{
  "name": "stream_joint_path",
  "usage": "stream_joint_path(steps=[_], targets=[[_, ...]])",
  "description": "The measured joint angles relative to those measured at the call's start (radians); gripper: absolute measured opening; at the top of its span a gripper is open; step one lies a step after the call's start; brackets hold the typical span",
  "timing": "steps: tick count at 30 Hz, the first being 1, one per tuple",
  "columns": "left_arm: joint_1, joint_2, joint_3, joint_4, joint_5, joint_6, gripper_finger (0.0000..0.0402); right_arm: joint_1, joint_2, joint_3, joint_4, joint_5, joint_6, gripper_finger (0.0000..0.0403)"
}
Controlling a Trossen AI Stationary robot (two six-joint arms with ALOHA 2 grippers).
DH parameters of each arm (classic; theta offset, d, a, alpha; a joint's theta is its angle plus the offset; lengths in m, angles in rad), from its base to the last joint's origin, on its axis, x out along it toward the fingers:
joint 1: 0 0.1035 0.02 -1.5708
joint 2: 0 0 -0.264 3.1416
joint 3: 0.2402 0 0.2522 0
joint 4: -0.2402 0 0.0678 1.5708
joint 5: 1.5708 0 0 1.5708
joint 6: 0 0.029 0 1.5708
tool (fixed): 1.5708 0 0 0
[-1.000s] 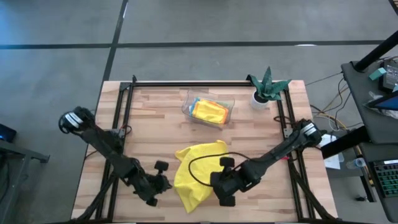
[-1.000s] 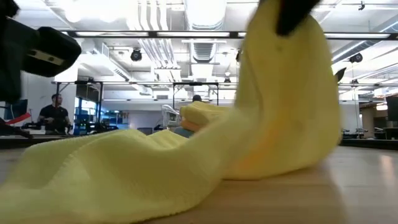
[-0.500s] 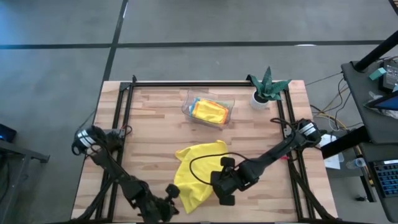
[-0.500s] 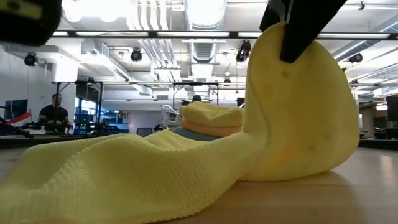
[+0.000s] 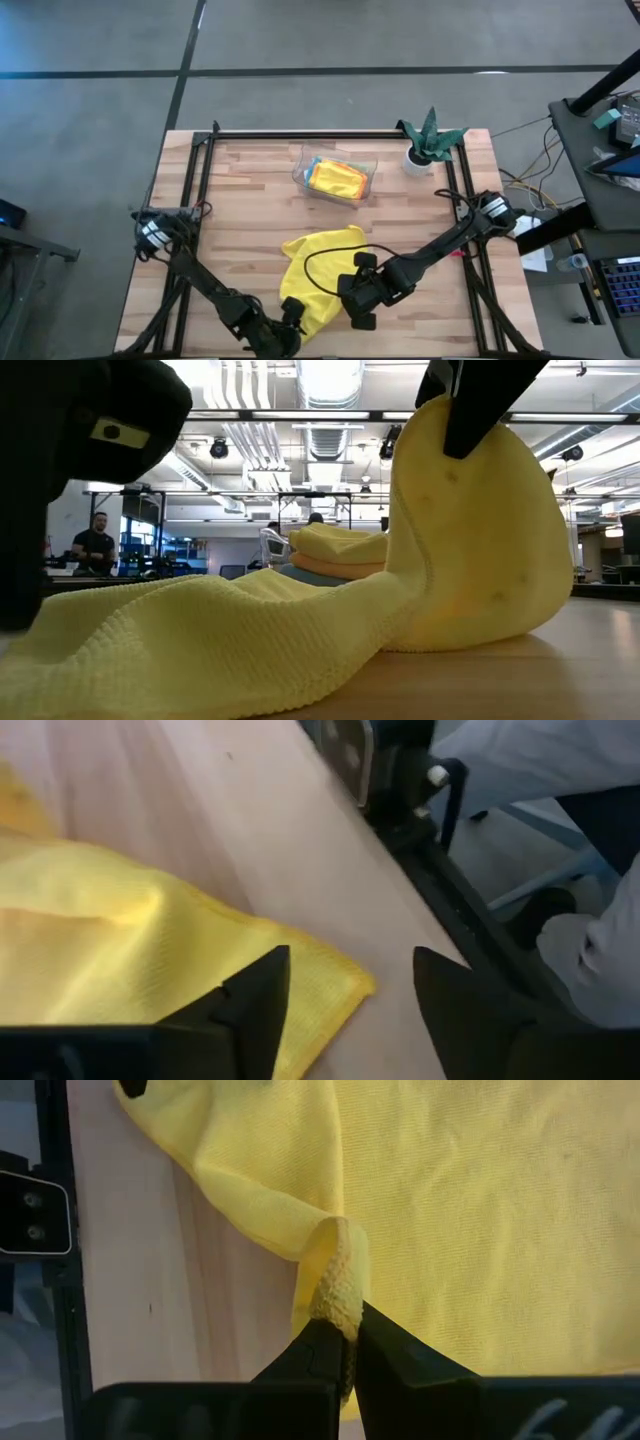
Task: Fold microfiber towels
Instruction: Fold the yellow towel
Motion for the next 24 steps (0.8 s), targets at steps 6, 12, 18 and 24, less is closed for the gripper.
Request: stream_joint_path(steps=[6,12,18,24], targets=[[0.004,0.016,0.008,-0.019,0.005,-0.052,0.0214,0.000,0.000,0.000,0.002,0.000,0.000,0.0008],[0.026,0.016,-0.005,-0.056,0.003,-0.144,0.0215,0.000,0.000,0.000,0.007,0.000,0.000,0.0009],[0.027,0.016,0.001,-0.041,0.003,-0.146,0.0215,0.000,0.000,0.000,0.008,0.001,0.000,0.0009],[0.027,0.076,0.020,0.008,0.019,-0.150,0.0215,0.000,-0.001,0.000,0.013,0.002,0.000,0.0009]])
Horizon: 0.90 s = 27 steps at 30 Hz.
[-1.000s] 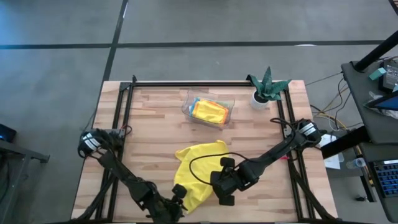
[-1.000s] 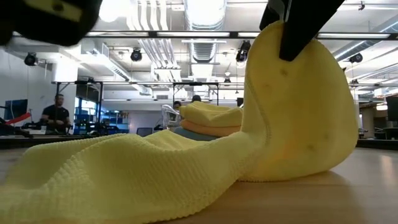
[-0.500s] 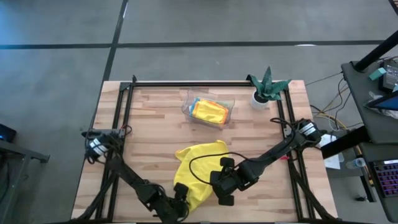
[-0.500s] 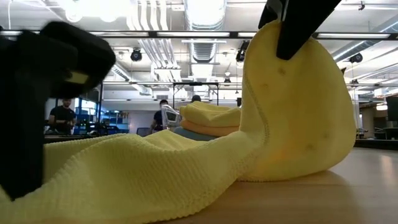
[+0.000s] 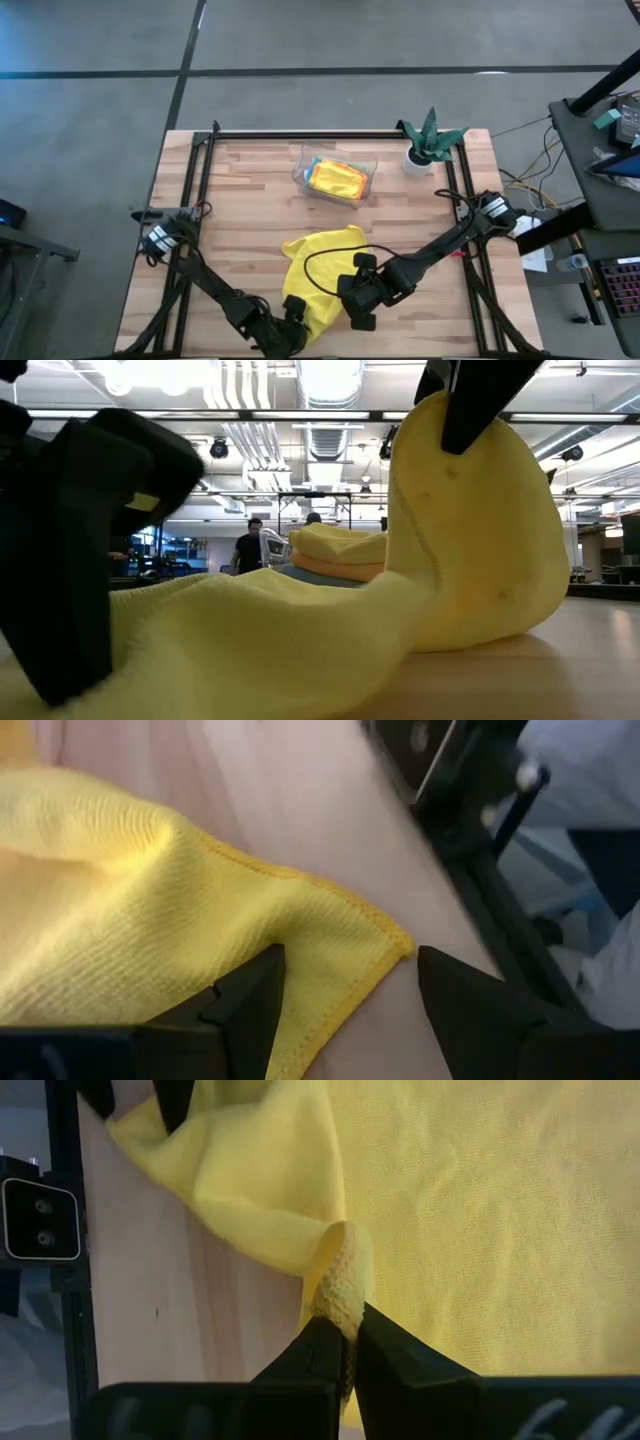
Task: Fold microfiber towels
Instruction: Fold the yellow towel
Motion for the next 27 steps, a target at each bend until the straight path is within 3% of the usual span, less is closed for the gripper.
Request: stream_joint_path(steps=[7,16,23,27], targets=[[0.000,0.083,0.052,-0.004,0.008,0.001,0.0193,0.002,0.000,0.000,0.002,-0.001,0.000,0.0009],[0.000,0.074,0.048,-0.044,-0.054,0.009,0.0013,0.035,0.000,0.000,-0.050,-0.019,0.001,0.0009],[-0.006,-0.037,0.039,-0.242,-0.062,0.026,0.0001,0.093,0.000,-0.015,-0.096,-0.029,0.044,0.0009],[-0.011,-0.113,0.035,-0.308,-0.002,0.059,0.0001,0.135,0.000,-0.031,-0.077,-0.037,0.050,0.0009]])
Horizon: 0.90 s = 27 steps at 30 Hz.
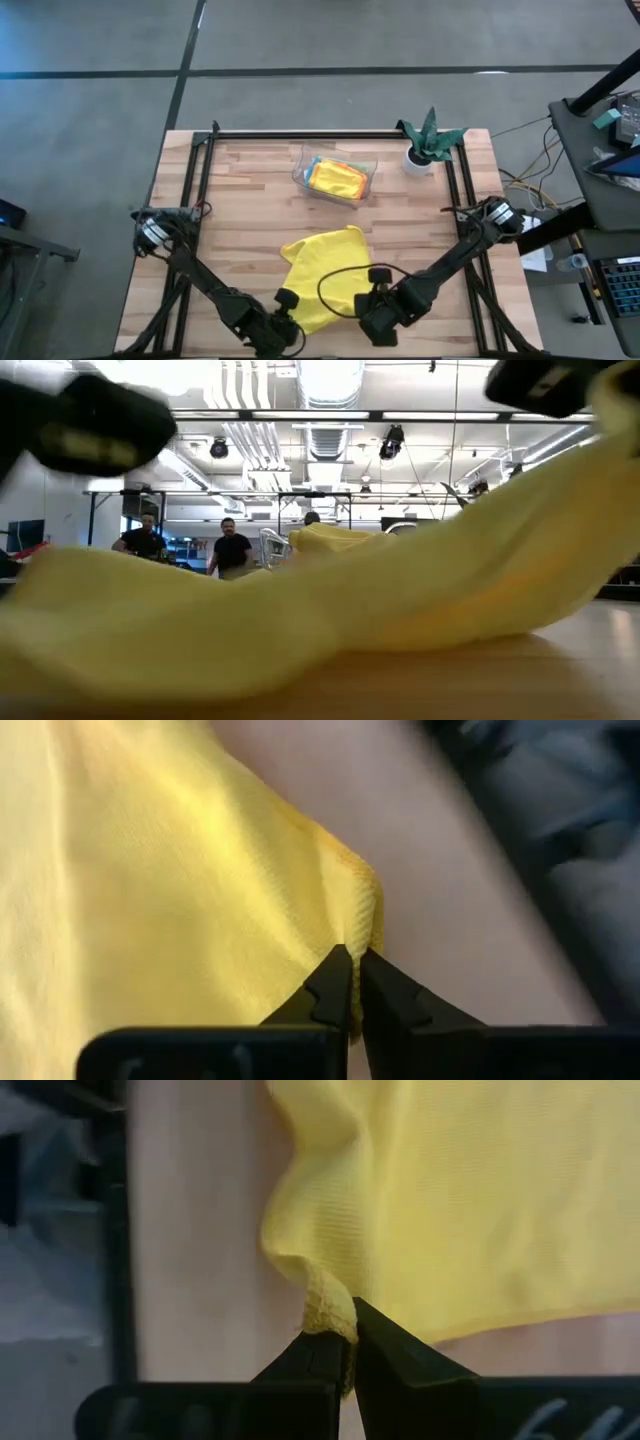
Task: Fold microfiber towels
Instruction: Fold the yellow towel
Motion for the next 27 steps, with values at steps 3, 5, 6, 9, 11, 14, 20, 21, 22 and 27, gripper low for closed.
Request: stream_joint_path(steps=[3,5,6,9,11,14,20,21,22,27], targets=[[-0.005,-0.052,0.003,0.015,0.061,0.018,0.0000,0.036,0.000,-0.004,0.038,-0.029,0.029,0.0009],[-0.008,-0.070,0.003,0.002,0.081,0.028,0.0000,0.059,0.000,-0.004,0.066,-0.030,0.037,0.0009],[-0.009,-0.082,0.002,-0.011,0.085,0.036,0.0000,0.068,0.000,0.000,0.067,-0.030,0.036,0.0009],[-0.004,-0.152,0.002,-0.089,0.069,0.051,0.0000,0.077,-0.002,0.020,0.056,-0.017,0.022,0.0009],[0.001,-0.216,0.007,-0.148,0.025,0.054,0.0000,0.074,-0.012,0.041,0.046,0.013,0.006,0.0009],[0.010,-0.318,0.006,-0.253,-0.056,0.059,0.0000,0.060,-0.031,0.089,-0.011,0.079,-0.034,0.0009],[0.029,-0.549,0.005,-0.461,-0.238,0.074,0.0000,-0.002,-0.086,0.217,-0.220,0.276,-0.071,0.0008],[0.037,-0.582,0.005,-0.482,-0.272,0.088,0.0000,-0.018,-0.099,0.242,-0.249,0.306,-0.079,0.0008],[0.047,-0.619,0.005,-0.495,-0.305,0.105,0.0000,-0.034,-0.110,0.265,-0.284,0.333,-0.091,0.0008],[0.139,-0.780,0.005,-0.515,-0.356,0.226,0.0000,-0.135,-0.152,0.382,-0.375,0.416,-0.177,0.0008]])
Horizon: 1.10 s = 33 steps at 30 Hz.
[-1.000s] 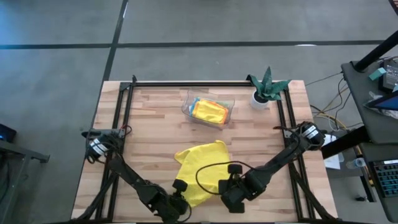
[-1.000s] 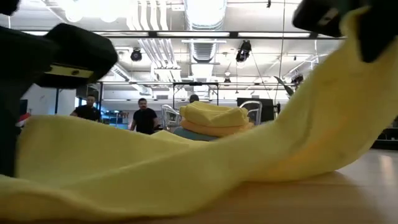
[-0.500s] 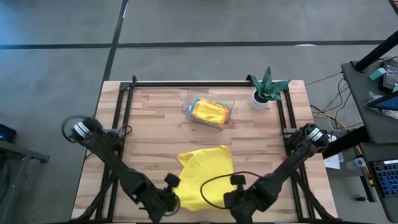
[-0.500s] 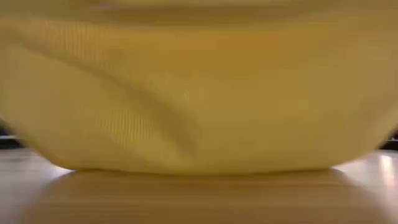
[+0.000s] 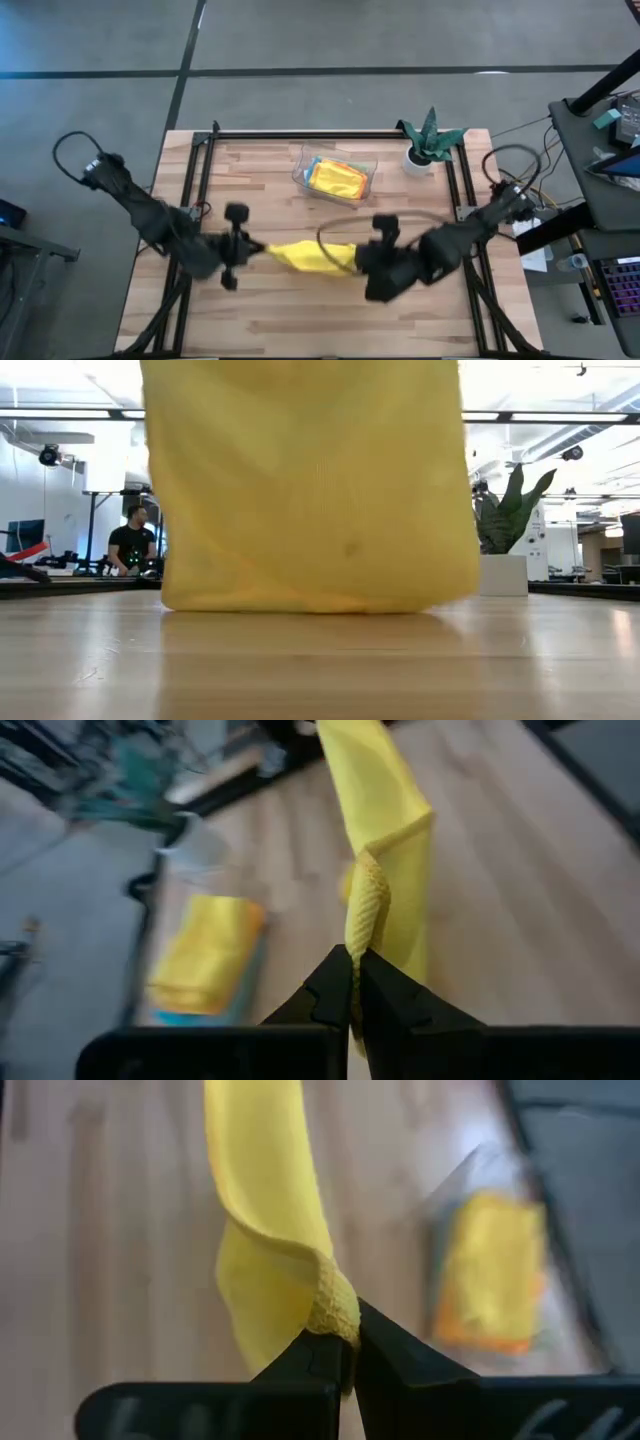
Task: Fold microfiber towels
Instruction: Fold the yellow towel
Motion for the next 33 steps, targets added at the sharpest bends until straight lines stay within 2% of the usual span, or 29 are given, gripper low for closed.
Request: stream_joint_path(steps=[8,13,17,21,25,33], targets=[[0.188,-0.152,0.020,-0.001,-0.003,0.286,0.0000,-0.136,-0.018,0.167,-0.044,0.040,-0.168,0.0008],[0.264,-0.180,0.092,0.002,-0.022,0.383,0.0000,-0.189,-0.018,0.241,-0.042,0.058,-0.244,0.0008],[0.292,-0.174,0.178,0.004,-0.029,0.448,0.0000,-0.208,-0.018,0.303,-0.065,0.148,-0.272,0.0008],[0.288,-0.161,0.228,0.009,-0.028,0.451,0.0000,-0.205,-0.020,0.340,-0.108,0.206,-0.268,0.0008],[0.259,-0.141,0.190,-0.027,-0.011,0.419,0.0000,-0.159,-0.020,0.308,-0.156,0.202,-0.222,0.0008],[0.116,-0.002,-0.054,-0.061,0.063,0.206,0.0000,0.019,0.006,0.075,-0.209,0.180,0.008,0.0008]])
